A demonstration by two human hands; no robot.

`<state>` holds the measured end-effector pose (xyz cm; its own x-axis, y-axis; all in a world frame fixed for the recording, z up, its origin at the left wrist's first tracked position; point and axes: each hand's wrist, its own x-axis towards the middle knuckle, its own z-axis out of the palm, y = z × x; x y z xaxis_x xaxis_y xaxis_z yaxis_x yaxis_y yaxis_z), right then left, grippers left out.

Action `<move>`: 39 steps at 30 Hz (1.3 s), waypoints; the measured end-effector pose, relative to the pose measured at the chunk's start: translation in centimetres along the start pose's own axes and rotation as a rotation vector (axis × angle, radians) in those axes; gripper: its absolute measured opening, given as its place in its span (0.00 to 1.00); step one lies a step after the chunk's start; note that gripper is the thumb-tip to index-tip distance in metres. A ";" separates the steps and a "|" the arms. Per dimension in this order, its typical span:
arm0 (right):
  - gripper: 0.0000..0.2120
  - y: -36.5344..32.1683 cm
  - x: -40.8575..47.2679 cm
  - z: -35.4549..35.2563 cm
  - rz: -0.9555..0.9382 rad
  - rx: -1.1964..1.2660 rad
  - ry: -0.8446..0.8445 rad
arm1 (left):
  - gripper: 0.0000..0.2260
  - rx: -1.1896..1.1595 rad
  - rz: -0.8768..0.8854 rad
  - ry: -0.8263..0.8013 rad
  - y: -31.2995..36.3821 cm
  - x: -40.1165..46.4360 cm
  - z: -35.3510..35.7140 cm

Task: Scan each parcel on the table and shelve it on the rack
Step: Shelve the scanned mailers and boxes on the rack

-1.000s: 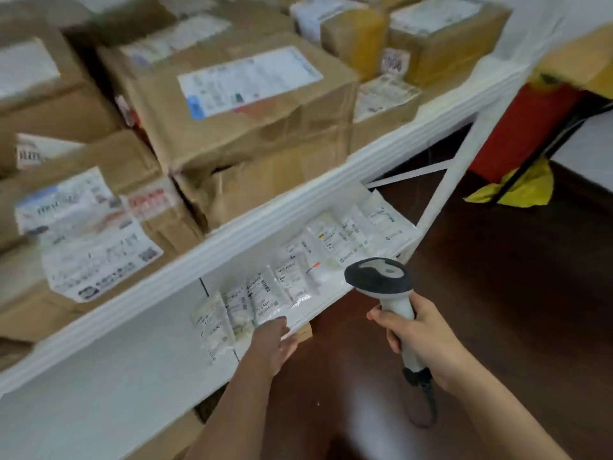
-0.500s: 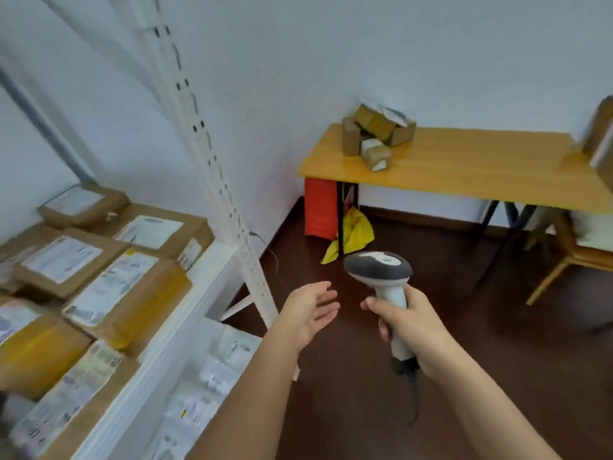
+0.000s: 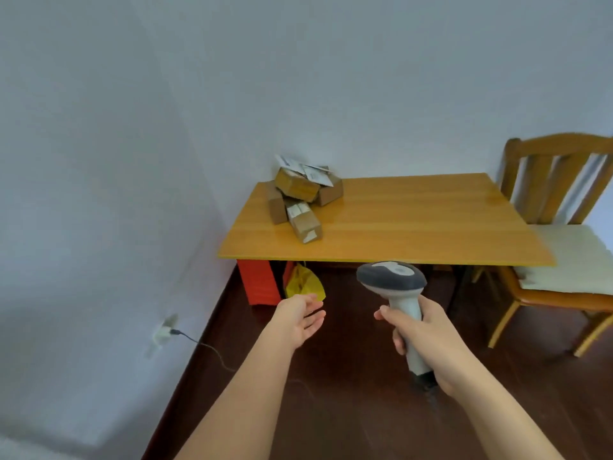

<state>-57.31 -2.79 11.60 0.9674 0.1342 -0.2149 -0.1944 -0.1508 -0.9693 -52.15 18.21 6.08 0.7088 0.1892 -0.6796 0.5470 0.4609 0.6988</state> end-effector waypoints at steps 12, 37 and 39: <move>0.09 -7.9 27.0 -1.5 -0.012 -0.030 0.077 | 0.11 0.049 0.037 0.112 19.8 23.5 8.7; 0.07 -8.6 71.9 -8.7 0.234 0.004 -0.095 | 0.11 -0.499 0.004 0.511 34.5 57.2 26.7; 0.07 -8.1 72.8 -8.7 0.252 0.023 -0.101 | 0.13 -0.529 0.011 0.568 34.8 58.2 27.0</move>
<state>16.15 -0.33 4.85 0.8670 0.1923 -0.4597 -0.4321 -0.1695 -0.8858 20.17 21.85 -3.14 0.2981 0.5457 -0.7832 0.1542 0.7822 0.6037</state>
